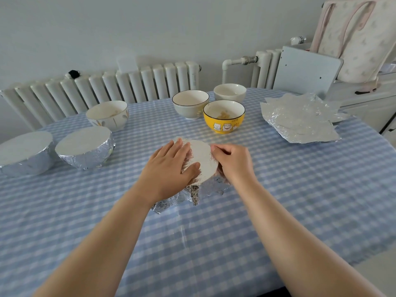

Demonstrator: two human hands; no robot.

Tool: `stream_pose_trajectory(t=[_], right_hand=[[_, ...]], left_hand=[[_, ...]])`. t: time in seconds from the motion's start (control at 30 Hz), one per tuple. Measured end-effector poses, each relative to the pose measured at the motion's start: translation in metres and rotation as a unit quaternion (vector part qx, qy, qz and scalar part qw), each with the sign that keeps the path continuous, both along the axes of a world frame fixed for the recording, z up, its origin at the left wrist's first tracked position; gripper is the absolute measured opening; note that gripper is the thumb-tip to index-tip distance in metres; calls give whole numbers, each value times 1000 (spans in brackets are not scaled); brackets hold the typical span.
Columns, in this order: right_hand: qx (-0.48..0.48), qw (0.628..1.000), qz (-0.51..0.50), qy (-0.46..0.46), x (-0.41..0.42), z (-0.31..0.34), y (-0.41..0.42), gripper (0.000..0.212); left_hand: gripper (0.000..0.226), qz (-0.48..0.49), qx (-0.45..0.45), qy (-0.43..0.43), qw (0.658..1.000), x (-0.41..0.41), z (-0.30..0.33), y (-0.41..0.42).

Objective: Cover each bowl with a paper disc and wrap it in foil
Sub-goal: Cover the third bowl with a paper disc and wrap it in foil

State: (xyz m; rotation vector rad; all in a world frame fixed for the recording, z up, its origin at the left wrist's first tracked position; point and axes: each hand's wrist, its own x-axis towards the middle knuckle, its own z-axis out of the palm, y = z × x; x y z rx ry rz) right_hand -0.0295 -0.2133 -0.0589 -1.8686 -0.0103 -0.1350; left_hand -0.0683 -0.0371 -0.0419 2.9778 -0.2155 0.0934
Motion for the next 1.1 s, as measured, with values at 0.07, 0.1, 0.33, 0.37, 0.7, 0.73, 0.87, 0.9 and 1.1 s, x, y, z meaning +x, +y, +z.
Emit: stream_pose_trajectory(t=[0.07,0.1,0.33,0.37,0.7,0.73,0.87,0.9,1.1], right_hand=[[11,1000,3,6,-1,1,-1,18],[16,1000,5,9,-2,1,-1,18],[44,997,6,60,-6,3,-1,30],[50,996,6,68,-7,3,-1,36],[178,977,-23,118,-42,1,11,43],[186,976,-25,113,-45,-1,13,39],[204,974,-22,96,-53,-5,18,32],[202,974,-23,97,-53,-5,17,30],[288,948,-88,102,-41,-5,9,22]], left_hand=[[102,3,-2,0,1000,0,0,0],[102,3,-4,-2,1000,0,0,0],[85,-3,-11,7,1000,-2,4,-3],[75,-4,-10,10,1000,-3,5,-2],[81,-19,-13,135,991,9,35,2],[77,-15,-14,125,992,9,35,-2],[87,2,4,74,997,2,23,-18],[95,4,9,70,998,1,21,-19],[94,-9,23,54,998,0,15,-17]])
